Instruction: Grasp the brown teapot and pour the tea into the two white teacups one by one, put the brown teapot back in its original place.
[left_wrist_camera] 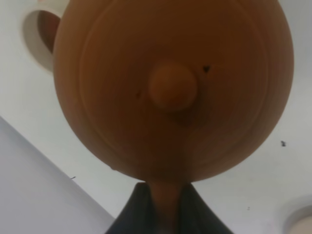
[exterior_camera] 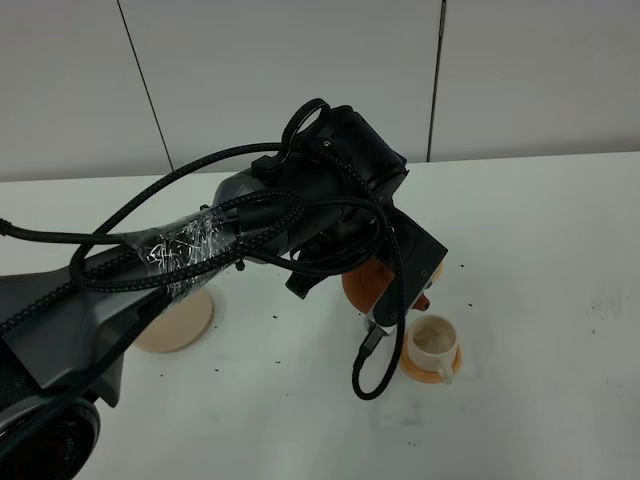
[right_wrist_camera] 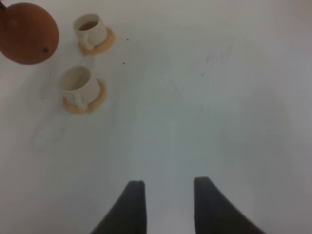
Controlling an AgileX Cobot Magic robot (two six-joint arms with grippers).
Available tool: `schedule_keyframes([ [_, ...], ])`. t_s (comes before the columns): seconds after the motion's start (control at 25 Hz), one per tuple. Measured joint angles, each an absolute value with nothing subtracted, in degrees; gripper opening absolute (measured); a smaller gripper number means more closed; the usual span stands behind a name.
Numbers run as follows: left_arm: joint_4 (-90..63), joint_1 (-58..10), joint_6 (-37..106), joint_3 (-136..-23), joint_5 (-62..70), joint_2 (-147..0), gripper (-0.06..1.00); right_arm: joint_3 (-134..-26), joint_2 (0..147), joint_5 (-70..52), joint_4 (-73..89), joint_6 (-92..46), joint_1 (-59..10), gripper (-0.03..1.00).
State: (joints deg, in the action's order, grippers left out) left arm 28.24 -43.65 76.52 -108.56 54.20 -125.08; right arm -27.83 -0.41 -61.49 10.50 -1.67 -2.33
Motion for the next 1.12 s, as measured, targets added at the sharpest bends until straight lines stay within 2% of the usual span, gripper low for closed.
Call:
schedule_keyframes([
  [1.12, 35.4, -44.9, 85.0, -108.6, 50.1, -127.7, 0.17, -27.8, -0.4, -61.5, 10.7, -1.7, -2.3, 0.24],
])
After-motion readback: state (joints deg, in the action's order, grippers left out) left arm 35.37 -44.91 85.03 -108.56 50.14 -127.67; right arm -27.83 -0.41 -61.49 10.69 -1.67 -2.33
